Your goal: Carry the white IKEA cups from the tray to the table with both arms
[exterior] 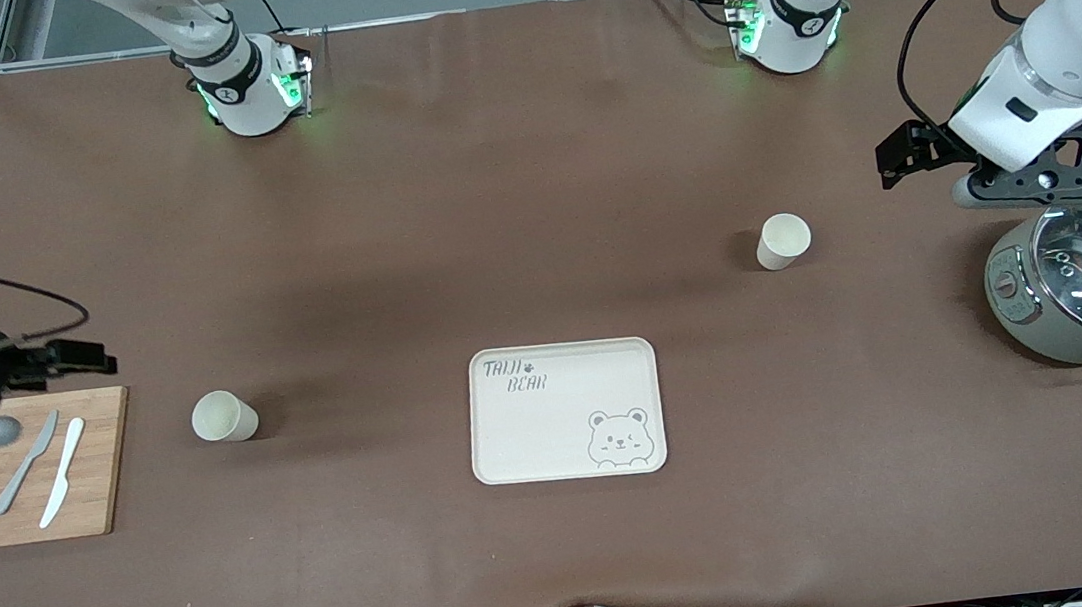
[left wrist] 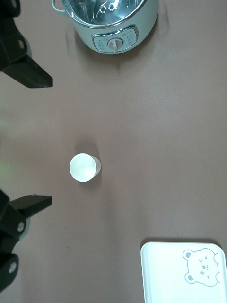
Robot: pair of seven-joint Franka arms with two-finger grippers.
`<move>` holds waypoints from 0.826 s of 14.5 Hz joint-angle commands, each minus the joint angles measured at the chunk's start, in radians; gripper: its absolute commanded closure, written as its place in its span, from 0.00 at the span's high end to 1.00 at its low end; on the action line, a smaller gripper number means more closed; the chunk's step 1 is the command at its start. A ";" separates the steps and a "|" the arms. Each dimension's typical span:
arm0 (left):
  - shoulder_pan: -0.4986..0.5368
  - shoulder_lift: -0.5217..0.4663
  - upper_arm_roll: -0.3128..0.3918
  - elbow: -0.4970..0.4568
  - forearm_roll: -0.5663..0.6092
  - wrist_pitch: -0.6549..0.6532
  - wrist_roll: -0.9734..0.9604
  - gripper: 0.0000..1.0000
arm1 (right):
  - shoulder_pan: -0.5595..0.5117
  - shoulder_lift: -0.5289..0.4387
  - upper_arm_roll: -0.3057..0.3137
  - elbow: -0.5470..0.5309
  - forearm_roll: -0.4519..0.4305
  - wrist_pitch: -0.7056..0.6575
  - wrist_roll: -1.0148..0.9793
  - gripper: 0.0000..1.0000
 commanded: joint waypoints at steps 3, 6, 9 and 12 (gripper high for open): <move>0.001 0.008 0.005 0.054 0.001 -0.013 0.000 1.00 | -0.010 -0.148 0.007 -0.024 -0.020 -0.102 0.027 1.00; 0.001 0.008 0.005 0.056 -0.007 0.007 0.000 1.00 | -0.044 -0.201 0.004 -0.027 -0.020 -0.164 0.016 1.00; 0.001 0.011 0.007 0.054 -0.029 0.022 0.000 1.00 | -0.050 -0.216 0.004 -0.031 -0.020 -0.177 0.016 1.00; 0.015 0.013 0.007 0.054 -0.035 0.022 0.000 1.00 | -0.048 -0.219 0.004 -0.032 -0.020 -0.178 0.017 1.00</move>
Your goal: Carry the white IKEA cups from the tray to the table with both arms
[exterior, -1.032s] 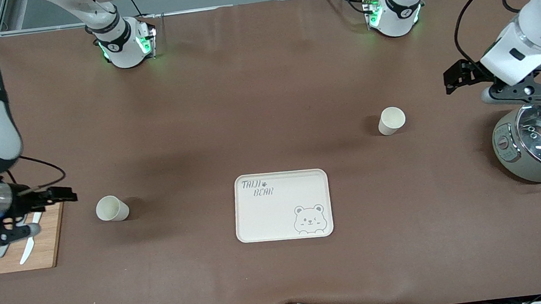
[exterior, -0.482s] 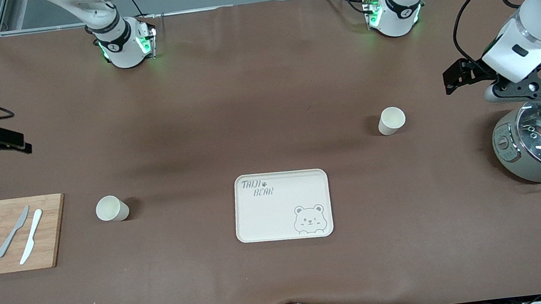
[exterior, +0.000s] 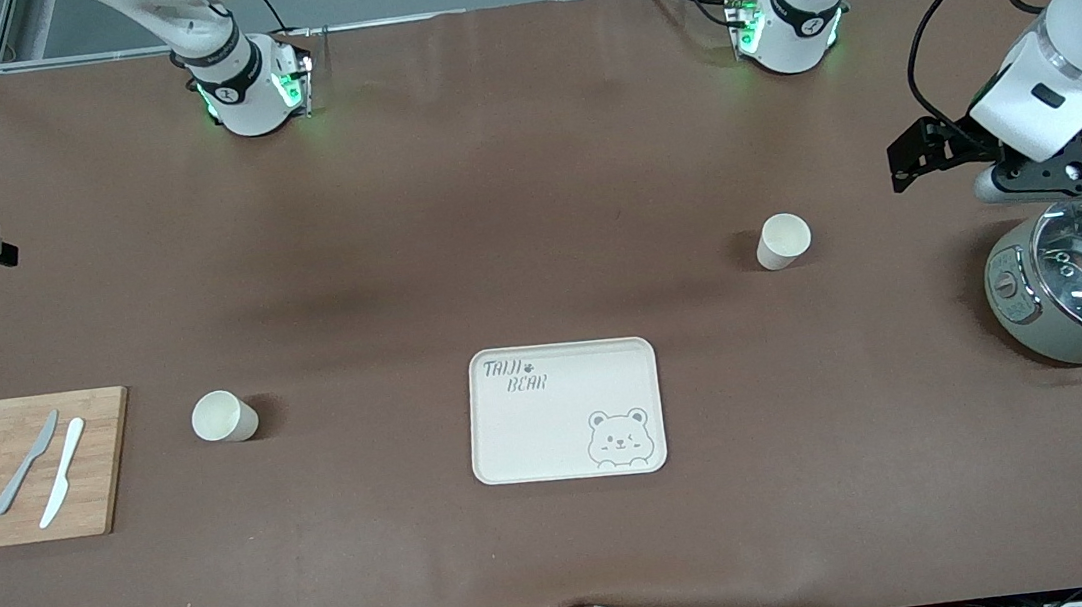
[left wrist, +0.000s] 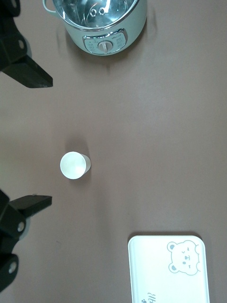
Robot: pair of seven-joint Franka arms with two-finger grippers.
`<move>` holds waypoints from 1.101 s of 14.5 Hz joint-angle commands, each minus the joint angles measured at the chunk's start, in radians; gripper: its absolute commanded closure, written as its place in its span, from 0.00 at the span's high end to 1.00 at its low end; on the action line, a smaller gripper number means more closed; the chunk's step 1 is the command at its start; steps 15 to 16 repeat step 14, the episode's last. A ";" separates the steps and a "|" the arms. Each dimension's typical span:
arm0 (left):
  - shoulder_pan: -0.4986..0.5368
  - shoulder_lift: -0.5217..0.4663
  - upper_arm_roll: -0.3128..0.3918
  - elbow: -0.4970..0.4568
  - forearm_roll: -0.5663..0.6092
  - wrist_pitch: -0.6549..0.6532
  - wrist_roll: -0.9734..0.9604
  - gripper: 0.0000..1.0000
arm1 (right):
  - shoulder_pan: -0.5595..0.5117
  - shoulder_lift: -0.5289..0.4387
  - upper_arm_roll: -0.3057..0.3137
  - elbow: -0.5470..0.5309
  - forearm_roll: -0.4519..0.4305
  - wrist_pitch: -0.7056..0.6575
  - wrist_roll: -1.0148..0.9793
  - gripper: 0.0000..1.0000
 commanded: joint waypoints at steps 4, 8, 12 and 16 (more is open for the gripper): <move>0.017 0.010 0.002 0.018 -0.031 0.000 0.001 1.00 | -0.010 -0.027 0.012 -0.024 -0.013 -0.008 0.005 1.00; 0.017 0.009 0.002 0.020 -0.029 0.000 0.001 1.00 | 0.005 -0.025 0.020 -0.024 -0.031 -0.003 0.017 1.00; 0.023 0.010 0.002 0.017 -0.028 0.000 0.001 1.00 | 0.005 -0.024 0.021 -0.021 -0.032 -0.005 0.017 1.00; 0.024 0.010 0.004 0.017 -0.028 0.000 0.001 1.00 | 0.007 -0.024 0.021 -0.021 -0.032 0.000 0.019 1.00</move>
